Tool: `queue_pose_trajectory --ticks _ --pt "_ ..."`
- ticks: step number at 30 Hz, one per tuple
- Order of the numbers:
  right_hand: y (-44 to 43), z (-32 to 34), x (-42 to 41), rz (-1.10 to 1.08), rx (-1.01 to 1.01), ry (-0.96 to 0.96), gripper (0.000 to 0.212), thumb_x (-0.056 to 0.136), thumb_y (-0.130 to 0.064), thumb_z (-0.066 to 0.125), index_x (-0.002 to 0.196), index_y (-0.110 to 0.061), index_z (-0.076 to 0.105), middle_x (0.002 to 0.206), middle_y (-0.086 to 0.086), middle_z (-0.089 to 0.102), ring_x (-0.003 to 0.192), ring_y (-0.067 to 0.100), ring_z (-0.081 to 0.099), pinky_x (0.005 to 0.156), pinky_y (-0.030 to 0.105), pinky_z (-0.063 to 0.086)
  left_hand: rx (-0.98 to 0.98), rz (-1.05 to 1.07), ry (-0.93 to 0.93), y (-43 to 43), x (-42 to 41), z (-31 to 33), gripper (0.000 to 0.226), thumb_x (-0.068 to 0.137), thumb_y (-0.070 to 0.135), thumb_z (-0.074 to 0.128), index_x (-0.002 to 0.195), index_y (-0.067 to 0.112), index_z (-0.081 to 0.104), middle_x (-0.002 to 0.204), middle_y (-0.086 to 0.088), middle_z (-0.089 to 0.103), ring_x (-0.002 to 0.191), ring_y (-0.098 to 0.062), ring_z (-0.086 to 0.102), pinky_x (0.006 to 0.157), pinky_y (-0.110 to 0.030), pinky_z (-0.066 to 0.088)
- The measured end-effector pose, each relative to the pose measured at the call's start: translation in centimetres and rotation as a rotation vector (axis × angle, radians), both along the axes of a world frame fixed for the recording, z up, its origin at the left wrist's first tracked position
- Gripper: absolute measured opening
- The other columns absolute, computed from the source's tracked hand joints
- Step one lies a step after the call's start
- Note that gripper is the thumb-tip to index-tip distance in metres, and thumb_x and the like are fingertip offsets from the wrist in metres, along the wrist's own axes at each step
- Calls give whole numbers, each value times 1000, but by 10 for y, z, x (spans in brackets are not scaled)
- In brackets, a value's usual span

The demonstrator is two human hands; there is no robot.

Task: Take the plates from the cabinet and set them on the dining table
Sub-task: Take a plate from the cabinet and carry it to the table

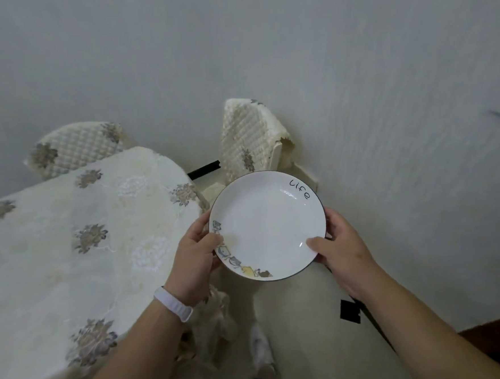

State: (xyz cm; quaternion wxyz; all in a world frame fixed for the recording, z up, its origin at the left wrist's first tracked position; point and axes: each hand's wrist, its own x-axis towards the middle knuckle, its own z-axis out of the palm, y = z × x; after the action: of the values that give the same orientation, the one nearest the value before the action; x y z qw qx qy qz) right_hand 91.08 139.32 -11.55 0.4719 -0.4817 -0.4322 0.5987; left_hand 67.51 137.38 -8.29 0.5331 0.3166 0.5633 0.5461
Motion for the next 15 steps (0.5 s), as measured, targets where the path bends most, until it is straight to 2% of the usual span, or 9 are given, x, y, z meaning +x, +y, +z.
queue_pose_trajectory --ticks 4,9,11,15 --pt "52 -10 -30 33 -14 -35 55 84 10 54 120 -32 59 109 -11 71 104 18 67 71 36 58 -33 47 -23 42 -30 -19 52 92 -8 42 133 21 55 115 -12 70 87 -30 72 60 -35 58" --pt "135 -15 -69 92 -32 -78 57 82 8 56 116 -37 59 110 -14 70 108 20 65 78 41 58 -54 93 -65 118 -69 -37 50 92 -8 42 118 31 61 108 -9 72 89 -32 69 60 -36 57" --pt "171 -14 -87 111 -51 -111 57 84 10 55 115 -39 59 113 -13 69 109 18 65 77 39 58 -62 99 -65 149 -87 -39 51 92 -7 42 118 33 61 103 -7 73 86 -30 70 60 -36 57" --pt "237 -14 -131 149 -69 -142 60 84 10 56 130 -28 54 122 -5 65 109 17 64 72 33 57 -55 95 -80 203 -133 -44 53 92 -7 41 120 34 60 102 -5 74 83 -27 71 61 -35 57"
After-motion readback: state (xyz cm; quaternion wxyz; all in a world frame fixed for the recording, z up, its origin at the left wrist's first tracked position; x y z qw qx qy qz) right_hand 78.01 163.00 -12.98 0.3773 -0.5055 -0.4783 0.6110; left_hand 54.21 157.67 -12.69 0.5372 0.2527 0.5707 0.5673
